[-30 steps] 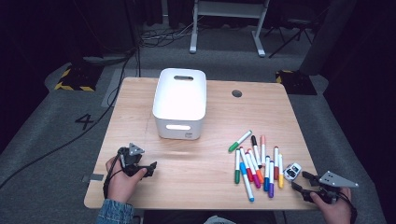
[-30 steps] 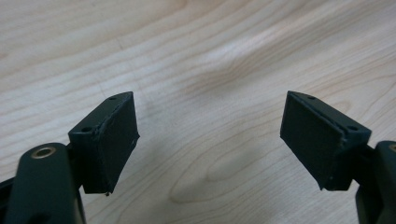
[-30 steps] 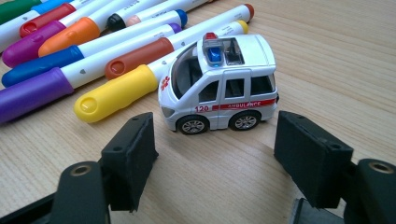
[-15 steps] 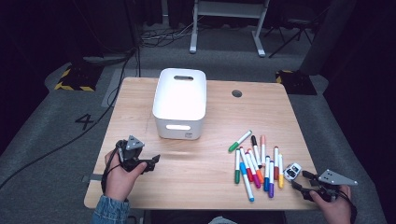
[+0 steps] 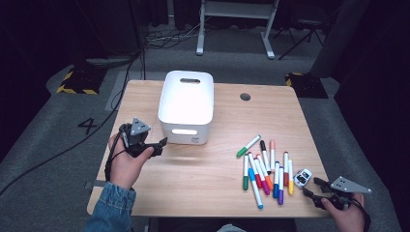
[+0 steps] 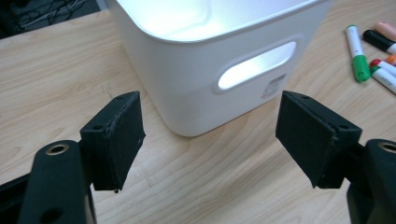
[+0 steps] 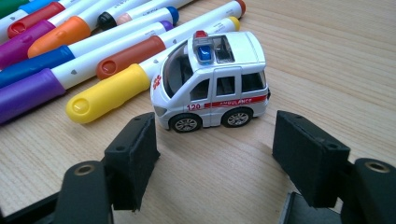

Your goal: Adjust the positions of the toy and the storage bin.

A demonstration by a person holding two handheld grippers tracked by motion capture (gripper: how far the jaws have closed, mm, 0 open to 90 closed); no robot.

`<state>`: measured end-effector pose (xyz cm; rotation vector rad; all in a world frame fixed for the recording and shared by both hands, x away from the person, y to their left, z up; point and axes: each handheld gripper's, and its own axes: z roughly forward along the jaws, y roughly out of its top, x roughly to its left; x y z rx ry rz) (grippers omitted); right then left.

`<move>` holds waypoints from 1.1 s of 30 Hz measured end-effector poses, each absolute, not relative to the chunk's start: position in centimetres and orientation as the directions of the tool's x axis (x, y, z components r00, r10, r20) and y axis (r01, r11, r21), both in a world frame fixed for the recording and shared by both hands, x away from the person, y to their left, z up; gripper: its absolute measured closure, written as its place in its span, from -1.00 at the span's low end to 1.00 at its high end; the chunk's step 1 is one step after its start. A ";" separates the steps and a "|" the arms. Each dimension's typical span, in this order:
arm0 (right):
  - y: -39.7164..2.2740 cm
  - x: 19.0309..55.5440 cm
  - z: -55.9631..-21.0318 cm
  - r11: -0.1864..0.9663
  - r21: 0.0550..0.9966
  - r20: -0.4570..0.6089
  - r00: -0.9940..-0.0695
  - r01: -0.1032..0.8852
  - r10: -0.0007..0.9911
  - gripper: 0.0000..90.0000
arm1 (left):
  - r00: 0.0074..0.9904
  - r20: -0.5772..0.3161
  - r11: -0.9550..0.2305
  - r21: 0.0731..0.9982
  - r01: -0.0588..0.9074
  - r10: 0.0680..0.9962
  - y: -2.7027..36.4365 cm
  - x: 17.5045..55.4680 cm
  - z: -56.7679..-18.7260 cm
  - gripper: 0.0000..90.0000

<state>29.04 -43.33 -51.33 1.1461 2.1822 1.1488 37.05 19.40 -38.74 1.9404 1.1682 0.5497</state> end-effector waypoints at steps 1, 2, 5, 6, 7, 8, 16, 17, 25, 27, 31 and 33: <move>-43.3 29.0 -51.4 0.317 0.822 0.012 -0.572 0.473 0.821 -0.31 | 0.479 -0.047 -0.250 0.805 0.537 0.877 19.3 37.4 -38.6 -0.46; -43.3 29.0 -51.4 0.317 0.822 0.012 -0.572 0.473 0.820 -0.31 | 0.482 -0.055 -0.243 0.810 0.534 0.874 19.2 37.6 -38.4 -0.46; -43.3 29.0 -51.4 0.315 0.824 0.012 -0.571 0.471 0.821 -0.31 | 0.484 -0.081 -0.221 0.815 0.535 0.872 19.4 38.4 -37.6 -0.46; -43.3 29.0 -51.4 0.314 0.824 0.012 -0.570 0.471 0.822 -0.31 | 0.480 -0.094 -0.205 0.821 0.533 0.873 19.5 38.7 -37.4 -0.46; -43.3 29.0 -51.4 0.314 0.825 0.012 -0.570 0.470 0.821 -0.31 | 0.481 -0.101 -0.198 0.823 0.532 0.871 19.5 39.1 -37.2 -0.46; -43.3 29.0 -51.4 0.315 0.826 0.011 -0.572 0.468 0.820 -0.31 | 0.480 -0.103 -0.196 0.824 0.532 0.871 19.5 39.4 -37.0 -0.45; -43.3 29.1 -51.5 0.311 0.829 0.014 -0.573 0.465 0.819 -0.31 | 0.438 -0.030 -0.225 0.825 0.519 0.899 19.0 42.1 -36.6 -0.39; -43.3 29.1 -51.5 0.312 0.829 0.013 -0.573 0.465 0.819 -0.31 | 0.438 -0.040 -0.215 0.829 0.516 0.898 18.9 42.5 -36.5 -0.39; -43.3 29.1 -51.5 0.312 0.829 0.013 -0.574 0.465 0.819 -0.31 | 0.456 -0.053 -0.243 0.788 0.565 0.888 18.4 45.5 -38.3 -0.33; -43.3 29.1 -51.5 0.312 0.829 0.013 -0.574 0.464 0.819 -0.31 | 0.462 -0.064 -0.232 0.799 0.555 0.885 18.5 46.0 -38.9 -0.32; -43.3 29.1 -51.5 0.314 0.830 0.011 -0.575 0.462 0.818 -0.31 | 0.464 -0.164 -0.159 0.797 0.582 0.871 18.6 46.8 -40.0 -0.36; -43.3 29.1 -51.5 0.313 0.830 0.012 -0.576 0.461 0.817 -0.31 | 0.448 -0.171 -0.147 0.793 0.591 0.878 18.6 46.9 -40.2 -0.34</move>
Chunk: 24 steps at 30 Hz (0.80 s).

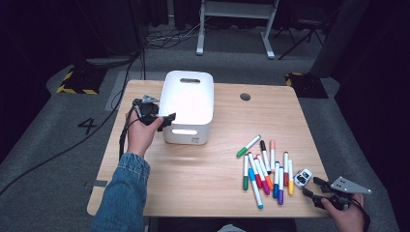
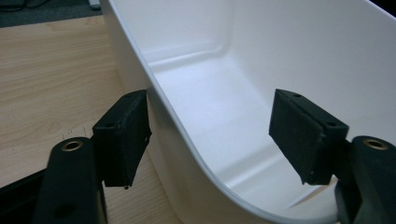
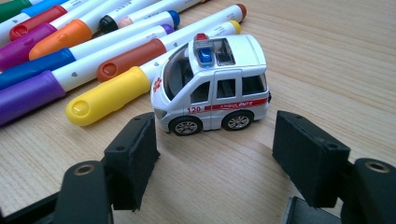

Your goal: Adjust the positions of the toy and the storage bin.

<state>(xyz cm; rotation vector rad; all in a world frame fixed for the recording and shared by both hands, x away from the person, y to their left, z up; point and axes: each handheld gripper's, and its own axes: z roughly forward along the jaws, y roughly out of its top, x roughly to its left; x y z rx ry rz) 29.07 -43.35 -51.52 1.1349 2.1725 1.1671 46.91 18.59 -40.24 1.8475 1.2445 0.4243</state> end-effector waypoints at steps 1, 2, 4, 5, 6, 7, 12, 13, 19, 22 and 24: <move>-43.4 29.1 -51.5 0.313 0.830 0.012 -0.577 0.461 0.817 -0.31 | 0.441 -0.175 -0.136 0.796 0.589 0.880 18.5 46.8 -40.3 -0.31; -43.4 29.1 -51.5 0.313 0.831 0.012 -0.577 0.460 0.817 -0.31 | 0.439 -0.176 -0.134 0.798 0.588 0.881 18.4 46.7 -40.3 -0.30; -43.4 29.1 -51.5 0.312 0.831 0.013 -0.578 0.460 0.816 -0.31 | 0.443 -0.175 -0.137 0.798 0.587 0.879 18.3 46.2 -40.3 -0.29; -43.4 29.1 -51.5 0.312 0.831 0.013 -0.578 0.460 0.816 -0.31 | 0.457 -0.160 -0.159 0.797 0.582 0.875 18.4 45.8 -40.3 -0.26; -43.4 29.1 -51.5 0.312 0.831 0.014 -0.578 0.460 0.816 -0.31 | 0.461 -0.166 -0.154 0.800 0.580 0.872 18.3 45.5 -40.3 -0.25; -43.4 29.1 -51.5 0.312 0.831 0.013 -0.578 0.461 0.816 -0.31 | 0.469 -0.159 -0.166 0.799 0.578 0.869 18.3 45.2 -40.4 -0.25; -43.4 29.1 -51.5 0.312 0.831 0.013 -0.577 0.461 0.817 -0.31 | 0.491 -0.172 -0.177 0.791 0.585 0.854 17.8 43.3 -40.4 -0.29; -43.4 29.1 -51.5 0.312 0.831 0.013 -0.577 0.461 0.817 -0.31 | 0.488 -0.170 -0.173 0.796 0.580 0.856 17.7 43.0 -40.5 -0.29; -43.4 29.1 -51.5 0.312 0.831 0.013 -0.577 0.461 0.817 -0.31 | 0.486 -0.202 -0.152 0.790 0.594 0.850 16.6 41.1 -40.7 -0.39; -43.4 29.1 -51.5 0.312 0.831 0.013 -0.577 0.460 0.817 -0.31 | 0.495 -0.195 -0.164 0.789 0.592 0.847 16.0 40.1 -40.7 -0.43; -43.4 29.1 -51.5 0.312 0.831 0.013 -0.577 0.460 0.817 -0.31 | 0.504 -0.178 -0.183 0.789 0.586 0.845 15.7 39.5 -40.7 -0.44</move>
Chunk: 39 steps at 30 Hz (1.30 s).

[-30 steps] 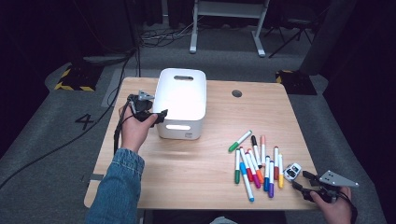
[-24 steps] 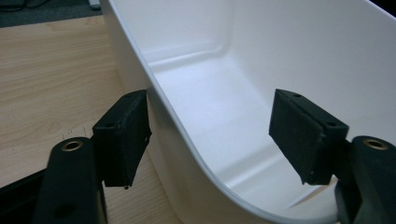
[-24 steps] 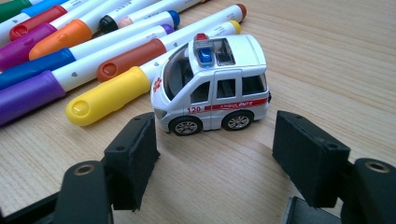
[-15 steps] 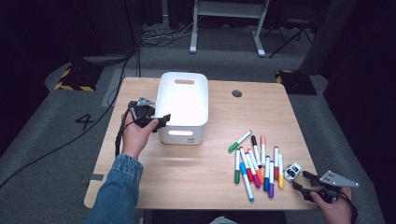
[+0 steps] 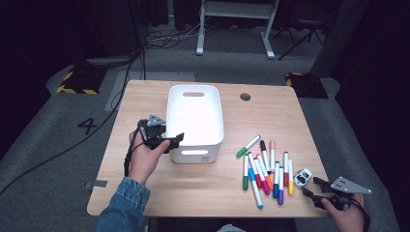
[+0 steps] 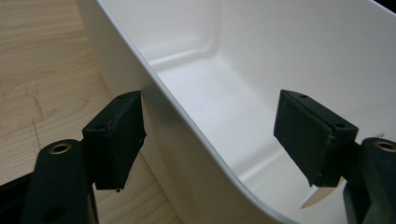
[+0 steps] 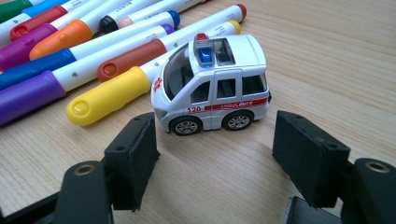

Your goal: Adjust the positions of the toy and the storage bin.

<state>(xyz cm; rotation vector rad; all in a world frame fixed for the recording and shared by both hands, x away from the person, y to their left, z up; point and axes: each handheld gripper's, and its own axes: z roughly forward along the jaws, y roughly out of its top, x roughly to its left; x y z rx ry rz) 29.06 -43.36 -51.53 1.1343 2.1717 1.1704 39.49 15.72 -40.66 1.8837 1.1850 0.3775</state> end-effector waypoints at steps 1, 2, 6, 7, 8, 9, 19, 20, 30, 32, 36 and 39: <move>-43.4 29.1 -51.5 0.312 0.831 0.013 -0.577 0.460 0.817 -0.31 | 0.506 -0.176 -0.187 0.788 0.586 0.844 15.5 39.1 -40.6 -0.44; -43.4 29.1 -51.5 0.312 0.831 0.013 -0.577 0.460 0.816 -0.31 | 0.507 -0.176 -0.186 0.790 0.584 0.844 15.4 38.8 -40.6 -0.44; -43.4 29.1 -51.5 0.313 0.831 0.012 -0.578 0.459 0.816 -0.31 | 0.524 -0.181 -0.192 0.792 0.579 0.832 15.1 37.8 -40.7 -0.46; -43.4 29.1 -51.5 0.313 0.831 0.012 -0.578 0.459 0.816 -0.31 | 0.537 -0.193 -0.192 0.792 0.579 0.821 14.8 37.2 -40.8 -0.48; -43.4 29.1 -51.5 0.313 0.831 0.012 -0.578 0.459 0.816 -0.31 | 0.543 -0.195 -0.195 0.793 0.577 0.817 14.7 37.0 -40.8 -0.49; -43.4 29.1 -51.5 0.312 0.832 0.013 -0.578 0.459 0.816 -0.31 | 0.547 -0.201 -0.194 0.791 0.580 0.813 14.6 36.7 -40.9 -0.49; -43.4 29.0 -51.5 0.313 0.831 0.012 -0.578 0.459 0.816 -0.31 | 0.567 -0.220 -0.187 0.799 0.571 0.794 13.4 34.2 -41.1 -0.56; -43.4 29.0 -51.5 0.314 0.831 0.011 -0.579 0.458 0.816 -0.31 | 0.575 -0.209 -0.202 0.798 0.568 0.791 13.4 34.1 -41.1 -0.56; -43.4 29.0 -51.6 0.314 0.832 0.011 -0.579 0.458 0.815 -0.31 | 0.587 -0.226 -0.203 0.793 0.574 0.778 12.0 31.5 -41.1 -0.59; -43.4 29.0 -51.6 0.315 0.832 0.010 -0.579 0.458 0.815 -0.31 | 0.604 -0.242 -0.205 0.792 0.575 0.759 11.5 30.7 -41.3 -0.61; -43.4 29.0 -51.6 0.315 0.832 0.010 -0.579 0.458 0.815 -0.31 | 0.614 -0.265 -0.192 0.795 0.575 0.743 11.0 30.0 -41.5 -0.64; -43.4 29.0 -51.6 0.315 0.832 0.010 -0.579 0.457 0.815 -0.31 | 0.616 -0.271 -0.184 0.799 0.573 0.740 10.8 29.6 -41.6 -0.64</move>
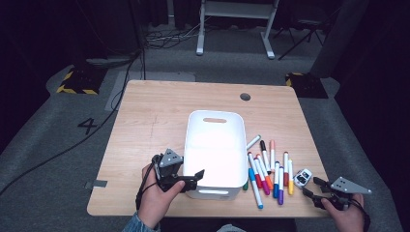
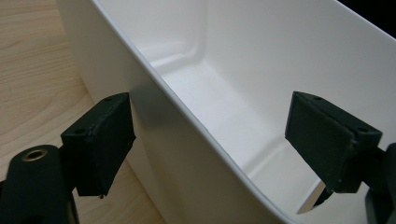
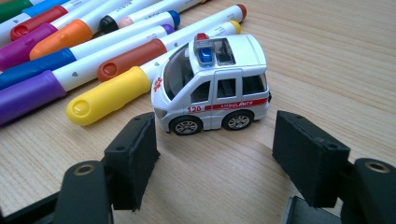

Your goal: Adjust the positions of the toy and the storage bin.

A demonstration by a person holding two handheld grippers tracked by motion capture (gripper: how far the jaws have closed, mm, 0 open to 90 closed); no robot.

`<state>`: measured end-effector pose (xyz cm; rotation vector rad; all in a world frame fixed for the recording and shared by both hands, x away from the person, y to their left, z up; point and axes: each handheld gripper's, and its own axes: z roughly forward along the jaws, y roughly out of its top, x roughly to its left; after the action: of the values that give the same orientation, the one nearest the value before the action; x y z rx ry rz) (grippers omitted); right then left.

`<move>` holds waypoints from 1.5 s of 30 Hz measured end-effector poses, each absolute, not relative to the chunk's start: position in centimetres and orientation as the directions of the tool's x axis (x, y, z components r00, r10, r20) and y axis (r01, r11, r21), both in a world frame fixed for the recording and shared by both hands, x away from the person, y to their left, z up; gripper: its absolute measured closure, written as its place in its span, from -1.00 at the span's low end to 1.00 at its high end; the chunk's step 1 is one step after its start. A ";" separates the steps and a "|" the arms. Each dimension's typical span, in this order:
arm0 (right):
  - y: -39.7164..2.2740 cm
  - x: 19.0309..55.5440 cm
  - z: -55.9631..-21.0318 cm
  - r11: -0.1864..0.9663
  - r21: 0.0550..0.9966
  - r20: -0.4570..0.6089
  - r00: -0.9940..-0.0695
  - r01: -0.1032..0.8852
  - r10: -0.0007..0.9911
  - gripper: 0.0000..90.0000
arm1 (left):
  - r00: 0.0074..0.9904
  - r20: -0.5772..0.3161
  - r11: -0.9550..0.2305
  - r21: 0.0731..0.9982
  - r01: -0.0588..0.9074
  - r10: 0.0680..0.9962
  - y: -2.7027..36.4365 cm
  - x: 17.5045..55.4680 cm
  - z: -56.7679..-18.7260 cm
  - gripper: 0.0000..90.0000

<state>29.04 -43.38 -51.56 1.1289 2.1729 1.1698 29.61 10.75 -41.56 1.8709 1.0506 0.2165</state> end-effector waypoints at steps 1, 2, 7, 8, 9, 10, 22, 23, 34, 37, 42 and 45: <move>-43.4 29.0 -51.6 0.315 0.832 0.010 -0.580 0.457 0.815 -0.31 | 0.615 -0.264 -0.189 0.798 0.572 0.743 10.5 29.2 -41.5 -0.64; -43.4 29.0 -51.6 0.314 0.832 0.010 -0.580 0.457 0.815 -0.31 | 0.616 -0.262 -0.191 0.799 0.570 0.743 10.3 29.0 -41.5 -0.65; -43.4 29.0 -51.6 0.315 0.832 0.010 -0.580 0.457 0.815 -0.31 | 0.621 -0.252 -0.195 0.805 0.560 0.743 9.5 28.1 -41.5 -0.66; -43.4 29.0 -51.6 0.315 0.832 0.010 -0.580 0.457 0.815 -0.31 | 0.623 -0.252 -0.196 0.806 0.559 0.741 9.4 28.1 -41.5 -0.66; -43.4 29.0 -51.6 0.315 0.832 0.010 -0.580 0.457 0.815 -0.31 | 0.623 -0.254 -0.196 0.804 0.561 0.740 9.3 27.9 -41.5 -0.66; -43.4 29.0 -51.6 0.315 0.832 0.010 -0.580 0.456 0.815 -0.31 | 0.626 -0.258 -0.196 0.804 0.561 0.736 9.3 27.8 -41.5 -0.66; -43.4 29.0 -51.6 0.315 0.833 0.010 -0.582 0.455 0.813 -0.31 | 0.659 -0.229 -0.231 0.813 0.534 0.717 9.1 27.4 -41.3 -0.63; -43.4 29.0 -51.6 0.316 0.833 0.010 -0.582 0.455 0.813 -0.31 | 0.662 -0.222 -0.236 0.815 0.529 0.715 9.3 27.5 -41.2 -0.60; -43.4 29.0 -51.6 0.315 0.833 0.010 -0.581 0.455 0.814 -0.31 | 0.683 -0.170 -0.254 0.843 0.474 0.711 11.4 28.3 -39.3 -0.56; -43.4 29.0 -51.6 0.316 0.832 0.010 -0.582 0.456 0.813 -0.31 | 0.677 -0.151 -0.265 0.842 0.470 0.720 12.1 28.8 -39.1 -0.55; -43.4 29.0 -51.6 0.317 0.832 0.009 -0.583 0.455 0.813 -0.31 | 0.681 -0.170 -0.252 0.844 0.473 0.712 13.3 29.6 -39.2 -0.60; -43.4 29.0 -51.6 0.316 0.833 0.009 -0.582 0.454 0.813 -0.31 | 0.681 -0.164 -0.246 0.851 0.463 0.713 13.9 29.8 -39.0 -0.60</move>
<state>29.02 -43.42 -51.58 1.1242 2.1732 1.1721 29.81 13.93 -39.01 1.8966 0.9199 0.3146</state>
